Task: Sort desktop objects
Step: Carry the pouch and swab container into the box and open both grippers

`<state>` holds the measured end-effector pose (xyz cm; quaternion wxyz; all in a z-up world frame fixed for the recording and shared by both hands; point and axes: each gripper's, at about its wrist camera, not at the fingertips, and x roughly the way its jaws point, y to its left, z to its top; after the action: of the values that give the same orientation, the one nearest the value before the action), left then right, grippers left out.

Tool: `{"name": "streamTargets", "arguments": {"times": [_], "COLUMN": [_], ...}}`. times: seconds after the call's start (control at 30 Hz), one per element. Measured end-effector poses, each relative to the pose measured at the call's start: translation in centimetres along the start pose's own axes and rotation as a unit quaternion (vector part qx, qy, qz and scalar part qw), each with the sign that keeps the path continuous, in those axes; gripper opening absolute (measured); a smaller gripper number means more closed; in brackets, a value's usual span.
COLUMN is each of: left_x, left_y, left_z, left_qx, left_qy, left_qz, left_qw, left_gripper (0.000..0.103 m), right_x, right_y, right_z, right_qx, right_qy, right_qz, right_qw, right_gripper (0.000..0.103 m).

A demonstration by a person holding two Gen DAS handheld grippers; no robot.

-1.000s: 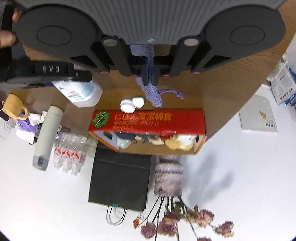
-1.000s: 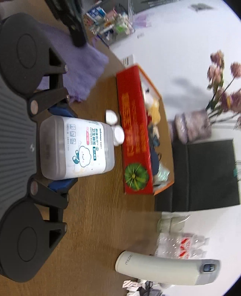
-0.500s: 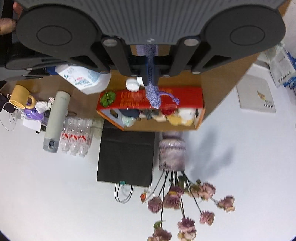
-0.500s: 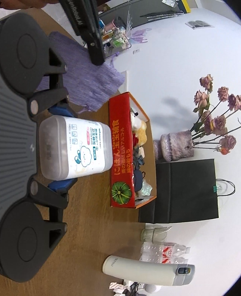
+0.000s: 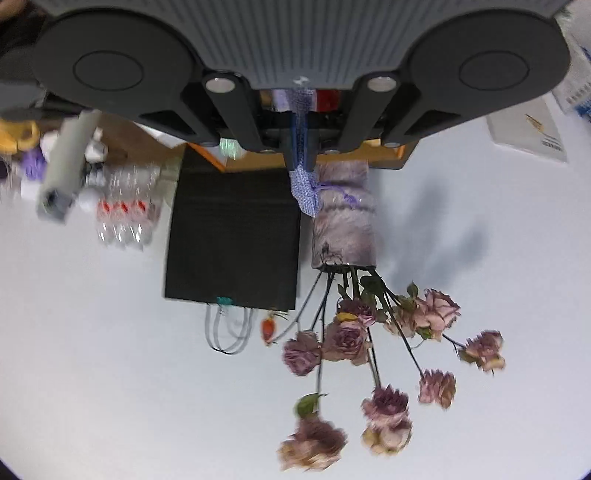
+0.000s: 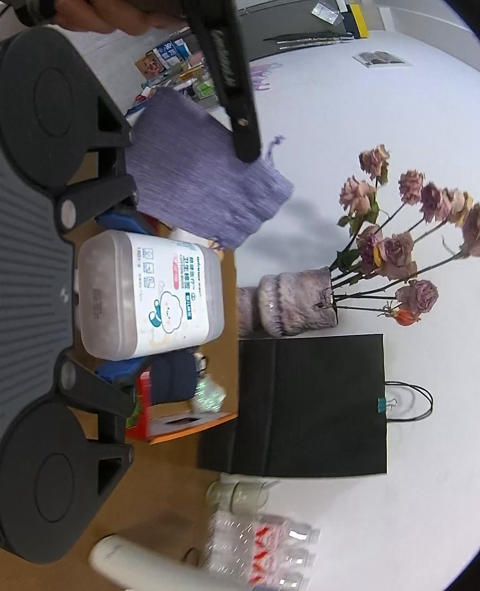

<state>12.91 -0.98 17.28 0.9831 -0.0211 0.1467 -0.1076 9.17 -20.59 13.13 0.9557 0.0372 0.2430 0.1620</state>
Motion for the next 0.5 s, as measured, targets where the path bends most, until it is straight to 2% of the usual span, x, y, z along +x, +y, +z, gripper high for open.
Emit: {"name": "streamTargets", "arguments": {"times": [0.17,0.2,0.3,0.4,0.5], "left_x": [7.0,8.5,12.9,16.8,17.7], "left_y": [4.3,4.9,6.6,8.3,8.9], "left_z": [2.3,2.3,0.4,-2.6,-4.9], "left_qx": [-0.097,-0.100,-0.100,-0.092,-0.059], "left_qy": [0.030,0.037,0.044,0.127,0.154], "left_qz": [-0.035,-0.032,0.012,0.030,0.057], "left_qw": [0.9943,0.9938,0.9939,0.9871,0.9847], "left_gripper": [0.004,0.004,0.004,0.004,0.006], "right_x": [5.6,6.6,11.2,15.2,18.5], "right_y": [-1.1,-1.4,-2.2,-2.1,-2.6], "right_z": [3.6,4.1,5.3,4.5,3.1], "right_qx": [0.005,0.012,0.036,0.032,0.053], "right_qy": [0.014,0.021,0.061,0.099,0.140], "right_qz": [-0.015,-0.011,0.003,-0.006,-0.001], "right_qw": [1.000,1.000,0.998,0.995,0.989], "right_gripper": [0.064,0.064,0.064,0.064,0.064]}}
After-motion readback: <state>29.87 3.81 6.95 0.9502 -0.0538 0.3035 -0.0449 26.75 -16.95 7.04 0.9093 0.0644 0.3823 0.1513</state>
